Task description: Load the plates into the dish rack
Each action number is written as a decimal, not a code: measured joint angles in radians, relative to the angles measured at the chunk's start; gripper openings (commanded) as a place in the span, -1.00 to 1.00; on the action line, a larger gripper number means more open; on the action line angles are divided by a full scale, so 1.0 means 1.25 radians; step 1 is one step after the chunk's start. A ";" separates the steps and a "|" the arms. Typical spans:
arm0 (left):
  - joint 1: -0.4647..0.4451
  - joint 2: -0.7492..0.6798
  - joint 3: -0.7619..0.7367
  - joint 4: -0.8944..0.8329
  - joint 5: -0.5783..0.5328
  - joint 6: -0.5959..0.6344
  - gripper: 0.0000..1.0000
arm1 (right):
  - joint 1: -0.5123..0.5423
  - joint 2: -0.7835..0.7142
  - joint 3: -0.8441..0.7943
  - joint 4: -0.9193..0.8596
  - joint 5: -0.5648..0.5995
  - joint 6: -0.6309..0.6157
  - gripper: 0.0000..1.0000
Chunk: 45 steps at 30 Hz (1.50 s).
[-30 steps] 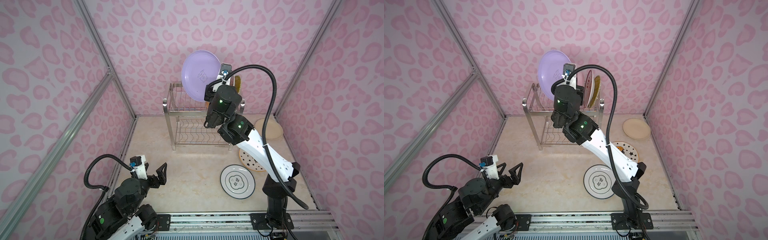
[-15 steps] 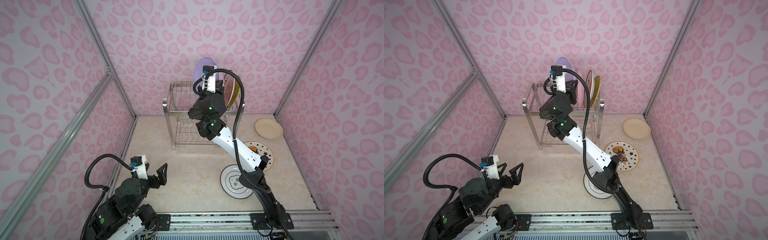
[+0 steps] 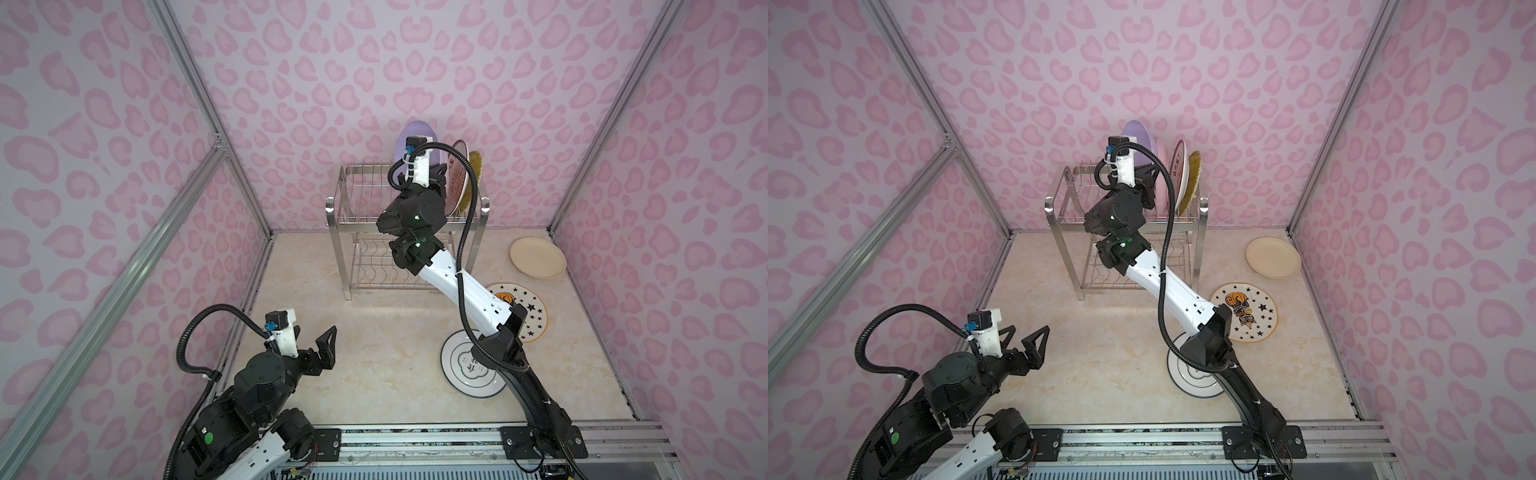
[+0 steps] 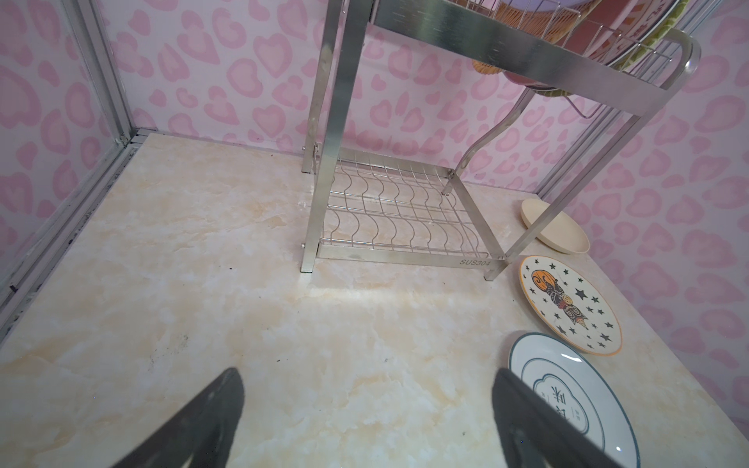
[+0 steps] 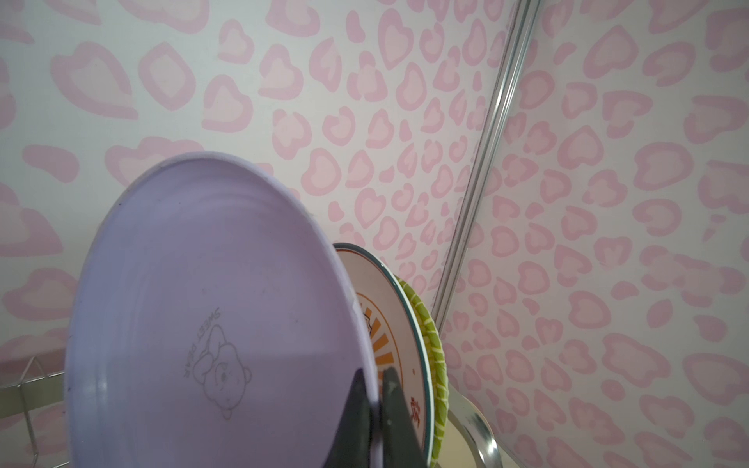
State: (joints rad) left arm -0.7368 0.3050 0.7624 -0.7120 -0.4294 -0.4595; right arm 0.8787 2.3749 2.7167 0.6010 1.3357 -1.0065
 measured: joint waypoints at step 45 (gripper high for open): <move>0.096 0.496 0.667 0.217 0.458 -0.316 0.93 | 0.125 -0.718 -1.150 0.430 -0.624 -0.138 -1.00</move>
State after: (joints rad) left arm -0.6163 0.9245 1.5967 -0.4412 0.1432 -0.8543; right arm 1.0348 1.4769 1.2789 1.1389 0.5552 -1.1793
